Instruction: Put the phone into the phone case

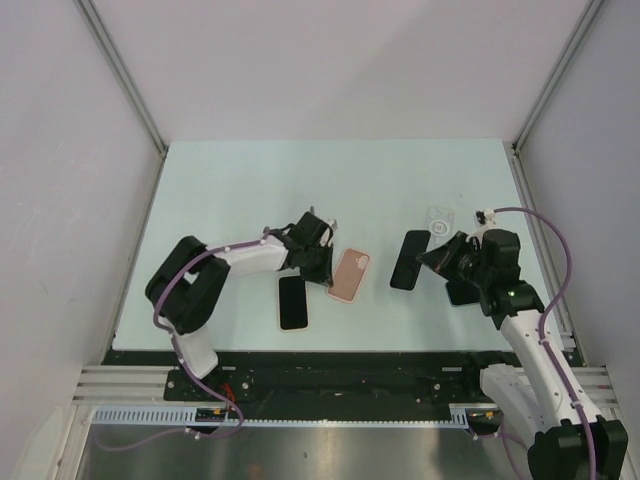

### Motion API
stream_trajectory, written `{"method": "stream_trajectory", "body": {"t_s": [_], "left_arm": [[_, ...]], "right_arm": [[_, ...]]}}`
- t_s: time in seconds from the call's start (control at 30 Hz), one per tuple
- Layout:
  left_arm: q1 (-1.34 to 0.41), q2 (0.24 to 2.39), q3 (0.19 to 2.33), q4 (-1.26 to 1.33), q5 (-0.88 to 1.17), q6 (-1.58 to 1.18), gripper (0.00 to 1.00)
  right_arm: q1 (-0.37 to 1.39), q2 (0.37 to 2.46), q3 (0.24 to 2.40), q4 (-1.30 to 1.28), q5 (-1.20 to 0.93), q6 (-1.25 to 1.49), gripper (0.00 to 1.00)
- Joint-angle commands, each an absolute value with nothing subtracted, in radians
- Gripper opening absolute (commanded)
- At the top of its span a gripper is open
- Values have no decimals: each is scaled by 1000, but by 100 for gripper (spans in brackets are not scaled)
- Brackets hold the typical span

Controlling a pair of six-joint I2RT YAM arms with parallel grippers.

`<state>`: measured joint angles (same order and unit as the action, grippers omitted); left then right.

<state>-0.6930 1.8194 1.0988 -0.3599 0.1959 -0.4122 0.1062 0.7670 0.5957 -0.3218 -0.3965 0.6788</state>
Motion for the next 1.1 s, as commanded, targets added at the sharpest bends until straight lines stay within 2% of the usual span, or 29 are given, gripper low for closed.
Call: {"method": "stream_trajectory", "body": {"t_s": [0.0, 0.03, 0.07, 0.17, 0.23, 0.37, 0.4, 0.43, 0.53, 0.63, 0.9, 1.07], "left_arm": [[-706, 1675, 954, -128, 245, -773, 22], [-706, 1658, 927, -115, 255, -790, 25], [-707, 1648, 919, -104, 273, -811, 33], [-709, 1595, 905, -86, 310, -819, 47], [-709, 1566, 916, -81, 322, -789, 49], [-692, 1577, 991, -178, 246, -697, 43], [-686, 1581, 1003, -192, 217, -675, 39], [-678, 1589, 1021, -227, 184, -648, 26], [-655, 1609, 1025, -249, 160, -621, 8], [-649, 1631, 1009, -230, 184, -614, 1], [-650, 1689, 905, -111, 261, -652, 0], [-675, 1704, 864, -40, 313, -695, 0]], "right_arm": [[149, 781, 591, -186, -451, 703, 0], [156, 784, 583, -177, -449, 701, 0], [161, 788, 580, -172, -454, 698, 0], [195, 808, 577, -141, -460, 690, 0], [233, 836, 578, -109, -460, 695, 0], [317, 925, 577, -51, -400, 750, 0], [352, 948, 575, -16, -394, 758, 0], [368, 992, 575, -11, -381, 767, 0], [408, 1051, 577, 75, -356, 804, 0], [429, 1114, 577, 130, -327, 833, 0], [448, 1268, 577, 195, -308, 858, 0], [443, 1353, 578, 276, -376, 861, 0]]}}
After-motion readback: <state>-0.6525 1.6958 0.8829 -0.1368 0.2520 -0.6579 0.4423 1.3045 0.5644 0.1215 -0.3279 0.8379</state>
